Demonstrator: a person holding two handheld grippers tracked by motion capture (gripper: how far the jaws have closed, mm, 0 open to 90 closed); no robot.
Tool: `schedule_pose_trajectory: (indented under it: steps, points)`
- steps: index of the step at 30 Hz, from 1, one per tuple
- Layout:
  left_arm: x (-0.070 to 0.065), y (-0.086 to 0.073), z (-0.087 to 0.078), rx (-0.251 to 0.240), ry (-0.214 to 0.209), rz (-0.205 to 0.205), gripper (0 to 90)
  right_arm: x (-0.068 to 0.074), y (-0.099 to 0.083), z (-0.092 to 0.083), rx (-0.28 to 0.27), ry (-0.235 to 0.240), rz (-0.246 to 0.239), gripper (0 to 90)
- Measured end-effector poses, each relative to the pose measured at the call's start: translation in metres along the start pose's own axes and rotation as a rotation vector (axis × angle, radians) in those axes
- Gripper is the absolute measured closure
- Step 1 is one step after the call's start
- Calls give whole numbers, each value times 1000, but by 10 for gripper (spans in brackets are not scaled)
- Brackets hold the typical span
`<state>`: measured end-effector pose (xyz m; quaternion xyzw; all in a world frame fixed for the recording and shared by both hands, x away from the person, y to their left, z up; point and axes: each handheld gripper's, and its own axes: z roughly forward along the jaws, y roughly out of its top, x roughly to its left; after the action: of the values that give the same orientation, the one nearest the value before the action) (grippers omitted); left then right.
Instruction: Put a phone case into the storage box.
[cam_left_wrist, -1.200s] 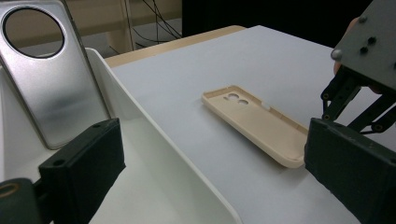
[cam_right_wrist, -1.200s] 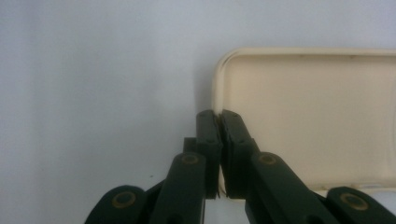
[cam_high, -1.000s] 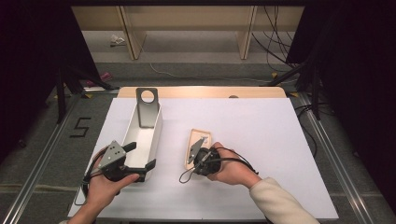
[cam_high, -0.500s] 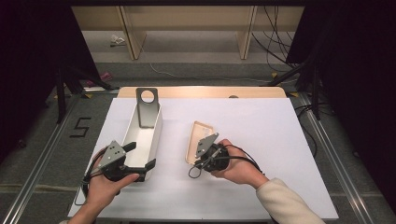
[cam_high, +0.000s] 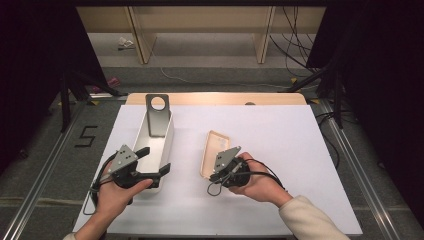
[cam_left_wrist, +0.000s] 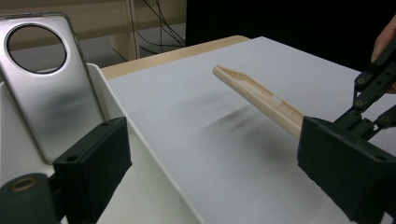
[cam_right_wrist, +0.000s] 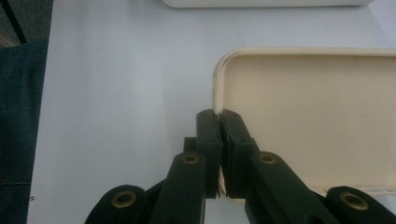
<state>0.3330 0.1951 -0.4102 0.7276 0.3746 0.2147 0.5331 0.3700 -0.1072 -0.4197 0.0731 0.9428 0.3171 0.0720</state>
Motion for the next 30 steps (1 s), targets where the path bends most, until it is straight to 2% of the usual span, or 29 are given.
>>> schedule_pose_trajectory:
  steps: [5,10,15,20,24,30]
  points:
    - [-7,16,13,8,-14,3,115,5,-1,-4,-15,0,-7,876]
    - [-14,35,36,22,-47,16,133,9,-1,-8,-26,-3,-15,876]
    - [-19,46,68,75,-63,17,155,15,-4,-10,-28,-3,-20,876]
    - [-24,54,101,156,-75,5,166,18,-3,-12,-31,-3,-28,876]
    - [-23,59,119,208,-70,-14,194,20,-2,-13,-36,-7,-34,876]
    - [-20,65,136,233,-69,-33,270,21,-1,-13,-40,-7,-41,876]
